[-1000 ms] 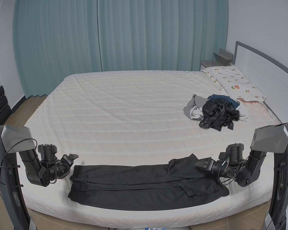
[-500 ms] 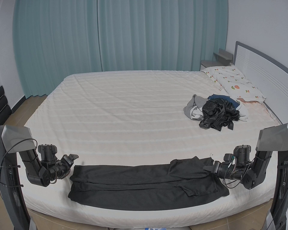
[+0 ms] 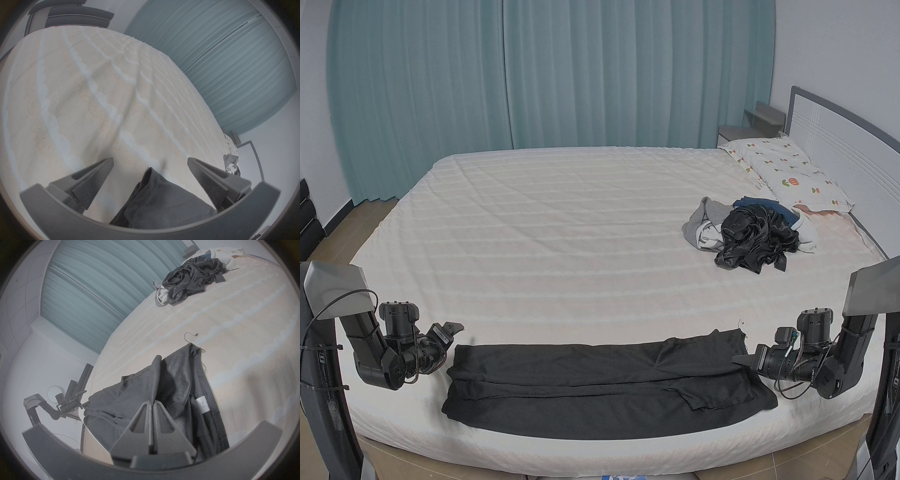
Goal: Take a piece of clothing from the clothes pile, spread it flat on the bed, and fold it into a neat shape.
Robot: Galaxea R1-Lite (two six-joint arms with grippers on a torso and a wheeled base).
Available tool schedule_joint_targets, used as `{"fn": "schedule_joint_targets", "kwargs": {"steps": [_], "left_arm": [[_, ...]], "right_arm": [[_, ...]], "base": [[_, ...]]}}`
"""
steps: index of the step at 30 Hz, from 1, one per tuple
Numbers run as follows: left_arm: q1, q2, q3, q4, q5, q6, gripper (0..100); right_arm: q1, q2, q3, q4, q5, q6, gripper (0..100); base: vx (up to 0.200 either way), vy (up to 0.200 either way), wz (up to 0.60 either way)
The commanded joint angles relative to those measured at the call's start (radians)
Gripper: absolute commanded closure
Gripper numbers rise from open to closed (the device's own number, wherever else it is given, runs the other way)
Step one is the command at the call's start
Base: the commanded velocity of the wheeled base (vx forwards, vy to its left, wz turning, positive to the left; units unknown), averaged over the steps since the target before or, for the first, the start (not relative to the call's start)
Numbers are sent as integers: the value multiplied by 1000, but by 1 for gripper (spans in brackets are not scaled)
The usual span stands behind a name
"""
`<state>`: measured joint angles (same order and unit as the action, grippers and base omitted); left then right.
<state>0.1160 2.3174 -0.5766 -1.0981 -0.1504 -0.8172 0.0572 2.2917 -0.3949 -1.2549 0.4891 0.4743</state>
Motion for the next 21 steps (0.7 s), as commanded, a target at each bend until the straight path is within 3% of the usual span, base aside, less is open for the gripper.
{"fn": "schedule_joint_targets", "kwargs": {"steps": [1,11,15,17,18,21], "left_arm": [[1,2,1,0,0,0,0],[1,-6,7,-3,0,0,0],[7,-7,7,-3,0,1,0],[8,-9,7,-3,0,0,0],[10,-12,9,-3,0,0,0],[13,-16,12,-3,0,0,0]], "right_arm": [[0,6,5,0,0,-5,0],[12,-120,5,-1,-53,57,0],[115,-212,-5,78,-196,213,0],[133,-218,-12,104,-227,238,0],[184,-221,-30,158,-284,279,0],[223,-222,-44,206,-330,316,0]], "base": [[0,0,0],[0,0,0],[0,0,0],[0,0,0],[0,0,0],[0,0,0]]}}
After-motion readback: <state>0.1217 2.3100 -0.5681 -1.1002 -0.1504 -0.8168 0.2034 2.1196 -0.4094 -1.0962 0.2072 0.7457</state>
